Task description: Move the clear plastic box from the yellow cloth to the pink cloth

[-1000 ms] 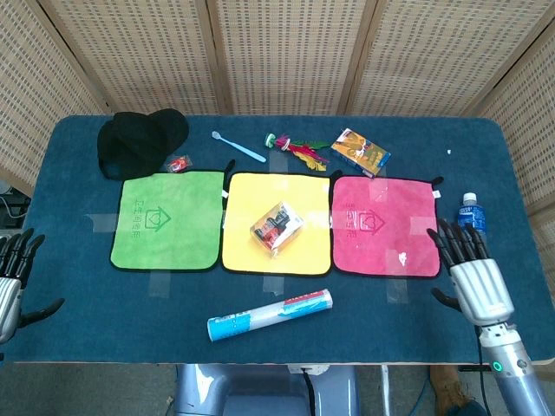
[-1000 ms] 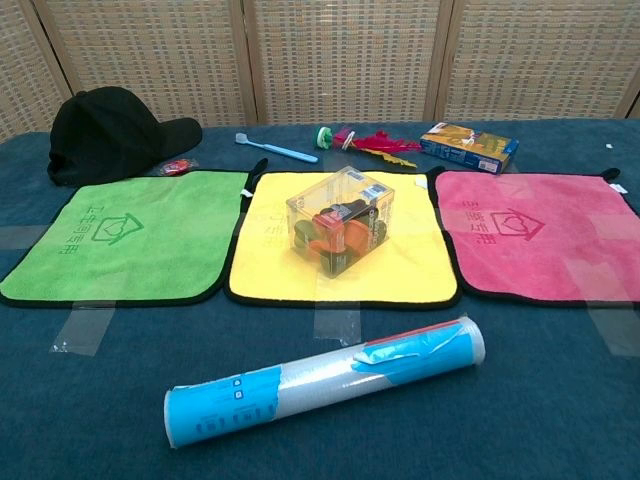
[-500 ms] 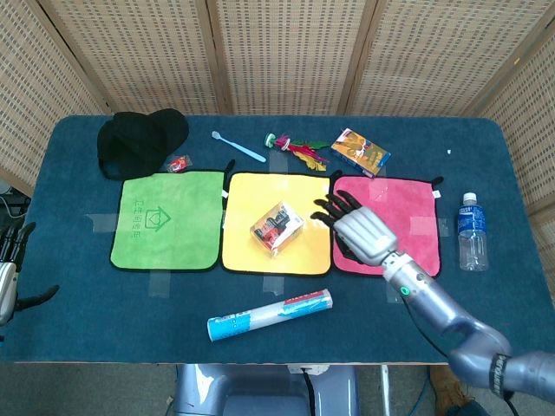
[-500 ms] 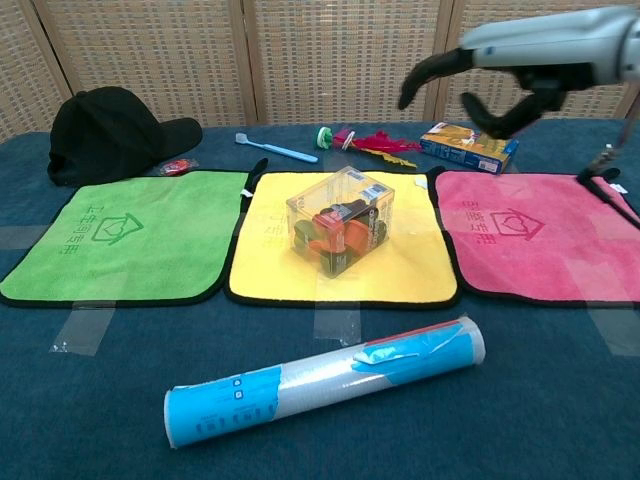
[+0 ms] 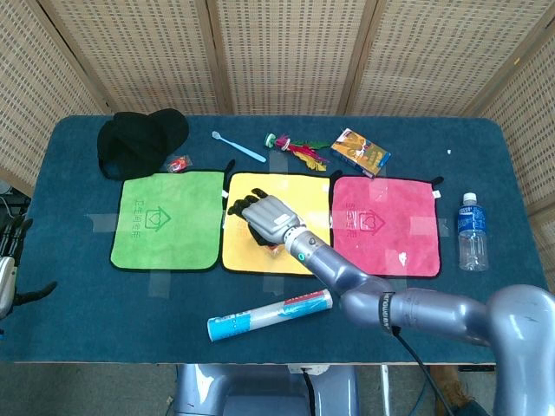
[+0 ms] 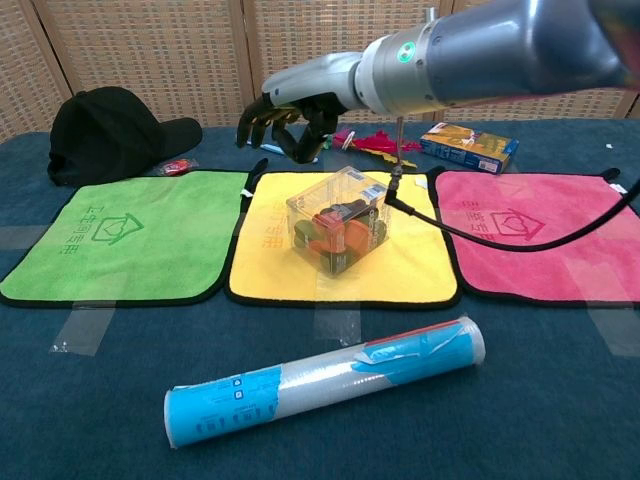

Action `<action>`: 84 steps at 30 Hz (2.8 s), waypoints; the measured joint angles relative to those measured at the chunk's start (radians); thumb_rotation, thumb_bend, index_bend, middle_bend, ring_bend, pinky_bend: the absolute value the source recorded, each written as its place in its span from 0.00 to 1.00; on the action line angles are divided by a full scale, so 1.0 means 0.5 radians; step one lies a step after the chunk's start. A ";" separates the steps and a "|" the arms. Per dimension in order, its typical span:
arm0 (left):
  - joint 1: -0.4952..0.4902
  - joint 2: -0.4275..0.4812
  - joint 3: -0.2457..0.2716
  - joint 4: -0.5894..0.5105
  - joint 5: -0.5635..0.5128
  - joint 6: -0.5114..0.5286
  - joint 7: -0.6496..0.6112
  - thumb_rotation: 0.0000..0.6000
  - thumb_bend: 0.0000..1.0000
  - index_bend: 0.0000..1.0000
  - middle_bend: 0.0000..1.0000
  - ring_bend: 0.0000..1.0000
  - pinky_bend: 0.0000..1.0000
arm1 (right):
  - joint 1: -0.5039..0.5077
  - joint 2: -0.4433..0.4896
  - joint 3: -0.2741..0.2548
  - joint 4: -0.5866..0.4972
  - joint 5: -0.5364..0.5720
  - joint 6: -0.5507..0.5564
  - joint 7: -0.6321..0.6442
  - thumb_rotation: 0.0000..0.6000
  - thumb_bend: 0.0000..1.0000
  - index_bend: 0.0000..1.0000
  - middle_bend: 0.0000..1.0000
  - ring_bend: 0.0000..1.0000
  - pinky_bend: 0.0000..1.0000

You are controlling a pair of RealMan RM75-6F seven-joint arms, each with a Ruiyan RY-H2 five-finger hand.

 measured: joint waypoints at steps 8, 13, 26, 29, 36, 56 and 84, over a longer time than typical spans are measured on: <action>-0.019 0.008 -0.014 0.013 -0.048 -0.046 -0.028 1.00 0.00 0.00 0.00 0.00 0.00 | 0.214 -0.205 -0.149 0.251 0.323 -0.013 -0.057 1.00 1.00 0.26 0.31 0.25 0.12; -0.027 0.018 -0.004 0.003 -0.035 -0.071 -0.064 1.00 0.00 0.00 0.00 0.00 0.00 | 0.305 -0.265 -0.260 0.283 0.357 -0.033 -0.104 1.00 1.00 0.31 0.35 0.24 0.12; -0.027 0.034 0.009 0.013 -0.008 -0.063 -0.114 1.00 0.00 0.00 0.00 0.00 0.00 | 0.407 -0.309 -0.522 0.297 0.348 0.067 -0.320 1.00 1.00 0.34 0.35 0.20 0.12; -0.029 0.034 0.011 0.014 -0.006 -0.065 -0.118 1.00 0.00 0.00 0.00 0.00 0.00 | 0.426 -0.291 -0.594 0.265 0.358 0.103 -0.402 1.00 1.00 0.36 0.37 0.20 0.12; -0.028 0.030 0.023 0.005 0.014 -0.054 -0.108 1.00 0.00 0.00 0.00 0.00 0.00 | 0.443 -0.211 -0.758 0.122 0.362 0.224 -0.576 1.00 1.00 0.38 0.40 0.22 0.13; -0.029 0.020 0.051 -0.008 0.049 -0.046 -0.073 1.00 0.00 0.00 0.00 0.00 0.00 | 0.245 0.096 -0.972 -0.080 0.480 0.388 -0.674 1.00 1.00 0.39 0.41 0.25 0.14; -0.007 0.020 0.079 -0.042 0.098 0.005 -0.044 1.00 0.00 0.00 0.00 0.00 0.00 | 0.159 0.257 -1.086 -0.117 0.896 0.413 -0.825 1.00 0.89 0.25 0.30 0.23 0.15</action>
